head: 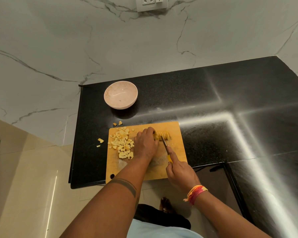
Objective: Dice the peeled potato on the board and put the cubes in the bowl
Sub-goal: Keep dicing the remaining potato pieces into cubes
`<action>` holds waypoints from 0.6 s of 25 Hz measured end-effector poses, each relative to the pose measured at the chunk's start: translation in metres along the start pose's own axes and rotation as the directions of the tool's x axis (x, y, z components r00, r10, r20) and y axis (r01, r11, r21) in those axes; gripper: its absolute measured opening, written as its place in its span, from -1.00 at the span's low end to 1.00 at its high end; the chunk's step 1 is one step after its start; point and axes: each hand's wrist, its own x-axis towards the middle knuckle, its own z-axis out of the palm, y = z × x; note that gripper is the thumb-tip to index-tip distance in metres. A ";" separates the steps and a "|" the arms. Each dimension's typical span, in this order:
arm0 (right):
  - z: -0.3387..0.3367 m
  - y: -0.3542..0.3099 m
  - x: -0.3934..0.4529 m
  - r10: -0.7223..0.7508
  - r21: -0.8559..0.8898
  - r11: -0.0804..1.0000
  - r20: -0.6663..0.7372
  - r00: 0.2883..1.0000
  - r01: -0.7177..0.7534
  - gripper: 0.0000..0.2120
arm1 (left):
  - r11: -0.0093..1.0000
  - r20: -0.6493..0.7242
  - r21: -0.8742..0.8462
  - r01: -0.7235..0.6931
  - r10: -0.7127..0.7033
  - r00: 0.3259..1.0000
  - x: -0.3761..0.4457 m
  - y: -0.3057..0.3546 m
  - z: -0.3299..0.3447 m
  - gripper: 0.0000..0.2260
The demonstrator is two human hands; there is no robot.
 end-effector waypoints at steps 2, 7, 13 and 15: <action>0.002 0.000 -0.003 -0.003 0.009 1.000 0.007 1.000 0.003 -0.33 | 1.000 0.008 0.012 -0.009 0.009 1.000 -0.001 -0.002 -0.002 -0.72; 0.002 -0.003 -0.004 0.012 0.039 0.999 -0.002 1.000 -0.012 -0.31 | 0.999 0.019 0.037 -0.002 0.001 1.000 -0.003 0.008 -0.002 -0.61; -0.001 -0.003 -0.004 0.012 0.044 0.999 -0.036 0.999 -0.011 -0.32 | 0.997 0.045 -0.068 0.029 -0.026 0.999 0.003 0.011 -0.001 -0.74; 0.001 -0.004 -0.007 0.005 0.051 0.999 -0.024 1.000 -0.004 -0.32 | 0.992 0.063 -0.112 0.052 -0.045 0.997 0.001 0.013 -0.002 -0.73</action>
